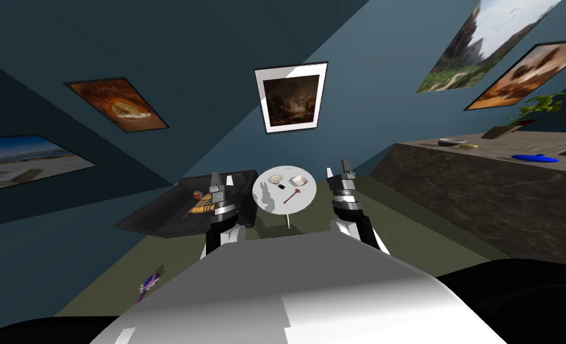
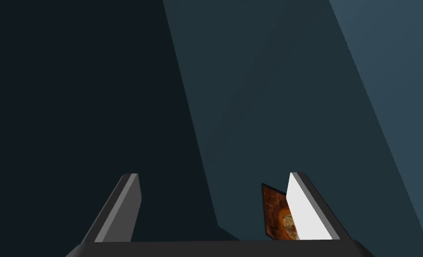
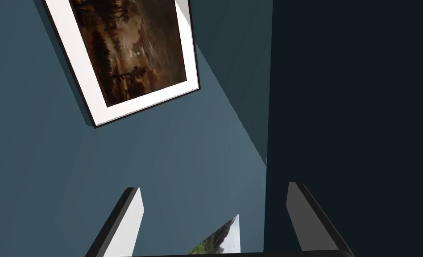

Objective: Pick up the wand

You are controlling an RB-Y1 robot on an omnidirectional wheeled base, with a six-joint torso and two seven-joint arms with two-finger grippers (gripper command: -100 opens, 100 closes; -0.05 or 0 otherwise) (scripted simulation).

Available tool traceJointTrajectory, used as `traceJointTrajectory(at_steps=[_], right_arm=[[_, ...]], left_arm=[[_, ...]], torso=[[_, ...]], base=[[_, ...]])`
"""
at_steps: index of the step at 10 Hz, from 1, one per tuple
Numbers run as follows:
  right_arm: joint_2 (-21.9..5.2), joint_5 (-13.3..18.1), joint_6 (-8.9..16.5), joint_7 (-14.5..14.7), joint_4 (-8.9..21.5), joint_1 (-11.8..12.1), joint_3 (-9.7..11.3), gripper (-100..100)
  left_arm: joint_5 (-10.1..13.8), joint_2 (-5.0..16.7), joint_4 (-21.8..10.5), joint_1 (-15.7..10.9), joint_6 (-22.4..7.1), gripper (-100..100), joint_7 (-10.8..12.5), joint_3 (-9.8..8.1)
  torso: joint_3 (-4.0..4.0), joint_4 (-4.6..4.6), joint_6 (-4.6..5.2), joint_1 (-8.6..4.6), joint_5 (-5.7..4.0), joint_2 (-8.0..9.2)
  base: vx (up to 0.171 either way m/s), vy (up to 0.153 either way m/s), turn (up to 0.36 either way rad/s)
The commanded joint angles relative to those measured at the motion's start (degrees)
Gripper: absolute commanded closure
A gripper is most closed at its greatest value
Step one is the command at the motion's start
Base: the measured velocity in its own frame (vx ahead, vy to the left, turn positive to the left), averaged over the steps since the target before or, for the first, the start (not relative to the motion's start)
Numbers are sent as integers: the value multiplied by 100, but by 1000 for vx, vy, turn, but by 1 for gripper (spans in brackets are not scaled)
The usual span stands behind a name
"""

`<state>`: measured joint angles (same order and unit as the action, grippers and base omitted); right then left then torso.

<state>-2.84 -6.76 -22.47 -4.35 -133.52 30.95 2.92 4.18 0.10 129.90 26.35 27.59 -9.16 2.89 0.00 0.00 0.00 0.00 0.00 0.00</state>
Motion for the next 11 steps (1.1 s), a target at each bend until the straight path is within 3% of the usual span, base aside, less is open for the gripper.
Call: traceJointTrajectory(at_steps=[1,6,7,9,10,11], right_arm=[[-93,172,-53,-38,151,-103,55,-100],[-499,963,-279,-219,866,-640,327,-100],[-499,1016,-279,-219,889,-640,327,-100],[-722,1392,-399,-327,1282,-965,499,-100],[-722,1524,-399,-327,1333,-965,499,-100],[-843,1733,-462,-387,1559,-1146,598,-100]], left_arm=[[0,0,0,0,0,0,0,0],[0,0,0,-1,0,0,0,0],[0,0,0,-1,0,0,0,0],[0,0,0,-1,0,0,0,0],[0,1,0,-1,0,0,0,0],[0,1,0,1,0,0,0,-1]], torso=[[0,0,0,0,0,0],[6,2,-2,-17,-4,10],[5,2,-4,-16,-4,9],[2,1,-2,-12,-3,3],[2,1,-4,-14,-3,3],[1,0,4,-13,-3,2]], base=[[-10,-12,209],[-30,-42,307],[-17,-30,126],[-21,-30,323],[-15,-33,121],[-14,-24,221]])
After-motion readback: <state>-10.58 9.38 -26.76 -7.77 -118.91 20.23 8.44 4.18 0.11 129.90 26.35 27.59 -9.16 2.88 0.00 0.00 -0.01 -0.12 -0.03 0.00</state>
